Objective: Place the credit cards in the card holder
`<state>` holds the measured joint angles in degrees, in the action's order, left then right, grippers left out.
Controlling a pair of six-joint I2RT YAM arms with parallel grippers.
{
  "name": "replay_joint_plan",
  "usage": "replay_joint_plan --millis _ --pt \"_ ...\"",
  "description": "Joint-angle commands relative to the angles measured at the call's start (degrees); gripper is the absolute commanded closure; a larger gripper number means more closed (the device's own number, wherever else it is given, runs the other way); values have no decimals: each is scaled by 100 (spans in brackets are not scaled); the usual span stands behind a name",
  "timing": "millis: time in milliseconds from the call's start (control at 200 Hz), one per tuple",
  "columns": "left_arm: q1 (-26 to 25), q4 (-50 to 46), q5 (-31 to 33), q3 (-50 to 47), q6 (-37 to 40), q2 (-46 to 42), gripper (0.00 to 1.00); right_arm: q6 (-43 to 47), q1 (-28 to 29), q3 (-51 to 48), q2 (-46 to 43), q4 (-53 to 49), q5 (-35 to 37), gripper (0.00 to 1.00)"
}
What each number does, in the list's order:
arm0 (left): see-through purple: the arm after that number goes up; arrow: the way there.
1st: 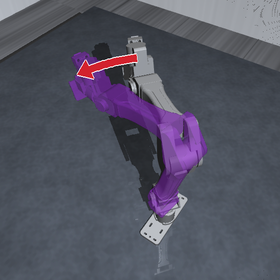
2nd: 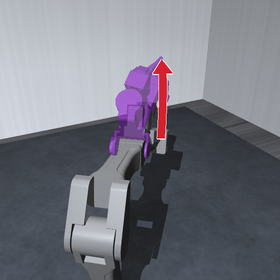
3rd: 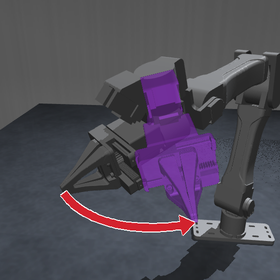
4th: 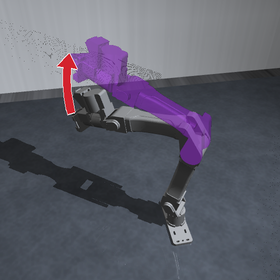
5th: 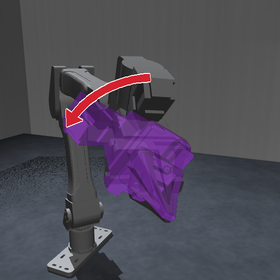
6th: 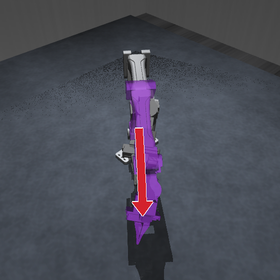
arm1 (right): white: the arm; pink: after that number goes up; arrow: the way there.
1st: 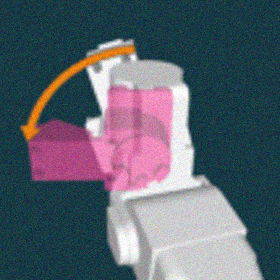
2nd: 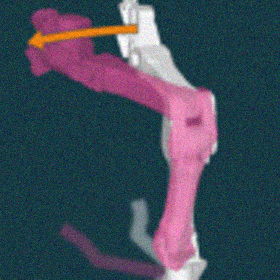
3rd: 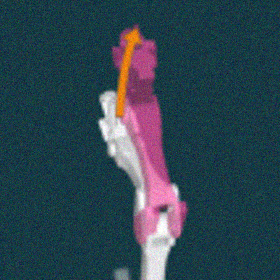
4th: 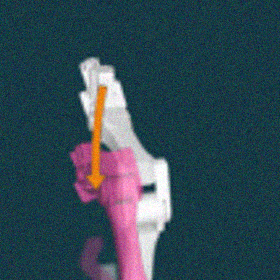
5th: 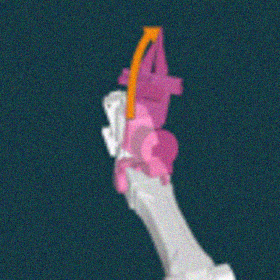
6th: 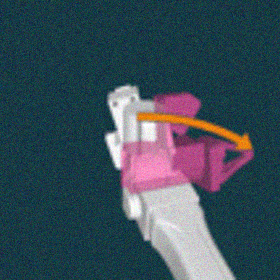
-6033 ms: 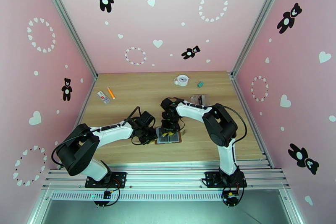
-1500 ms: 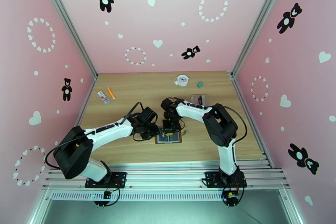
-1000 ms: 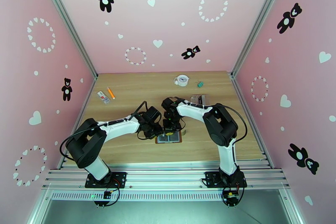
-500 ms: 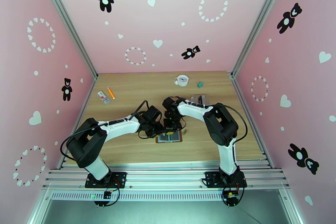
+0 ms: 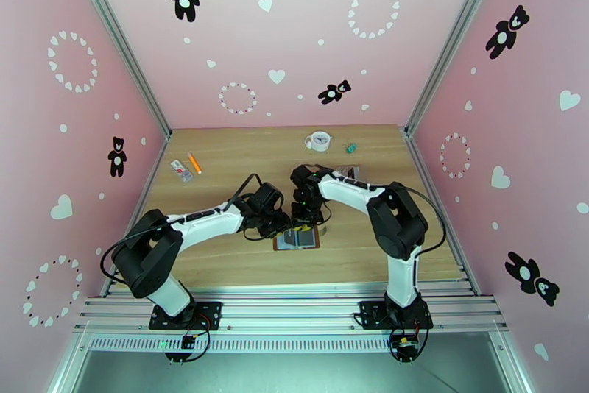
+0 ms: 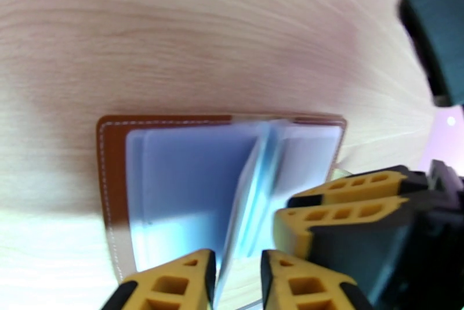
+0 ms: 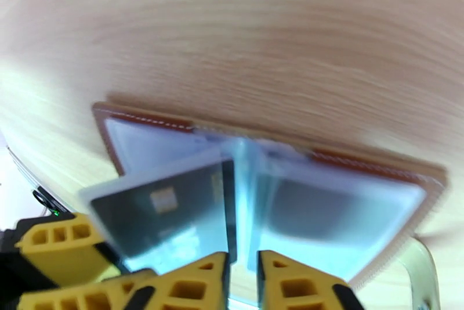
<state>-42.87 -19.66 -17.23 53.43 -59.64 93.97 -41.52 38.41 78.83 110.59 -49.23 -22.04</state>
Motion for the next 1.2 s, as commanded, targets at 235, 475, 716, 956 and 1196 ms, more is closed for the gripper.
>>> replay_joint_plan --millis 235,475,716,956,1196 --pt "-219 -79 -327 868 151 561 72 -78 -346 -489 -1035 -95 250 74" --pt "-467 -275 -505 1768 355 1288 72 -18 -749 -1079 -1801 -155 549 72" --pt "-476 -309 -407 1886 442 1329 72 192 -990 -1052 -1982 -325 709 72" --pt "-394 -377 -92 1357 419 736 70 1018 -1201 322 -1362 -947 1912 70" --pt "-241 -272 29 484 243 160 69 1359 -1843 1508 -381 -1100 2839 69"
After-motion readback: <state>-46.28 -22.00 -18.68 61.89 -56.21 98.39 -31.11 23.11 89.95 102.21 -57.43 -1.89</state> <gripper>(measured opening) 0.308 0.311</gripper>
